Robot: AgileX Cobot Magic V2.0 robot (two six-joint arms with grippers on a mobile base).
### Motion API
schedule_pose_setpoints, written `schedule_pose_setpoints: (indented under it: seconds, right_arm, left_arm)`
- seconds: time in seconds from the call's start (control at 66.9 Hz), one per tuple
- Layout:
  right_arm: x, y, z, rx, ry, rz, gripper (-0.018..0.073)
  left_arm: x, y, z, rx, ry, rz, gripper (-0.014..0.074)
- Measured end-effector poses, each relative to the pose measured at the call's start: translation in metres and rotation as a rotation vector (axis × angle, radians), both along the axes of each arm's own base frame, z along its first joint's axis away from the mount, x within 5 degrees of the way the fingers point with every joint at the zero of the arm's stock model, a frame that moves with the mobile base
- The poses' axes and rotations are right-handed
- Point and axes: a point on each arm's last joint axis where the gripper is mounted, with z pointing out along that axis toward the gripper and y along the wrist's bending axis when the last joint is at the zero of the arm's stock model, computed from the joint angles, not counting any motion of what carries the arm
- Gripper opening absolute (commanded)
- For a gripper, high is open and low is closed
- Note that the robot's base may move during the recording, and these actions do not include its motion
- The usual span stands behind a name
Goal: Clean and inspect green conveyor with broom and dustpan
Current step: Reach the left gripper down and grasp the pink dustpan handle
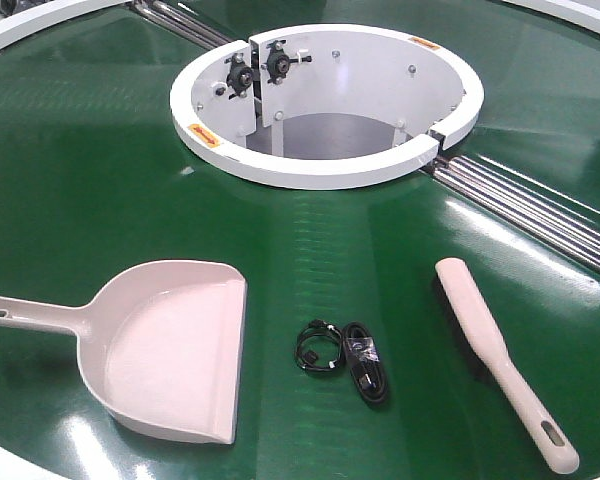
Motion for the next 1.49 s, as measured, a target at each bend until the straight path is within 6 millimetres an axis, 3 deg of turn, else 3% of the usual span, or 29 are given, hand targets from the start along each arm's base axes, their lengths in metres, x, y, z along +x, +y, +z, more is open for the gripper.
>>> schedule_pose_setpoints:
  seconds: [0.269,0.448,0.688,0.867,1.031,1.241,1.495]
  right_arm:
    - [0.0,0.0,0.0,0.0,0.0,0.0,-0.001]
    - [0.0,0.0,0.0,0.0,0.0,0.0,-0.001]
    - [0.0,0.0,0.0,0.0,0.0,0.0,-0.001]
    - [0.0,0.0,0.0,0.0,0.0,0.0,-0.001]
    - [0.0,0.0,0.0,0.0,0.0,0.0,-0.001]
    - [0.0,0.0,0.0,0.0,0.0,0.0,-0.001]
    - [0.0,0.0,0.0,0.0,0.0,0.0,-0.001]
  left_arm:
    - [0.013,-0.003,0.01,0.019,0.049,-0.056,0.052]
    - [0.044,-0.01,0.039,0.095,0.132,-0.244,0.052]
    - [0.096,-0.023,0.071,0.202,0.094,-0.572,0.052]
    - [0.127,-0.026,0.057,0.286,0.196,-0.799,0.052]
    - [0.144,-0.023,0.037,0.354,0.257,-0.88,0.052]
    - [0.154,-0.018,0.029,0.538,0.269,-0.997,0.0501]
    - [0.159,-0.034,0.025,0.66,0.227,-1.194,0.0488]
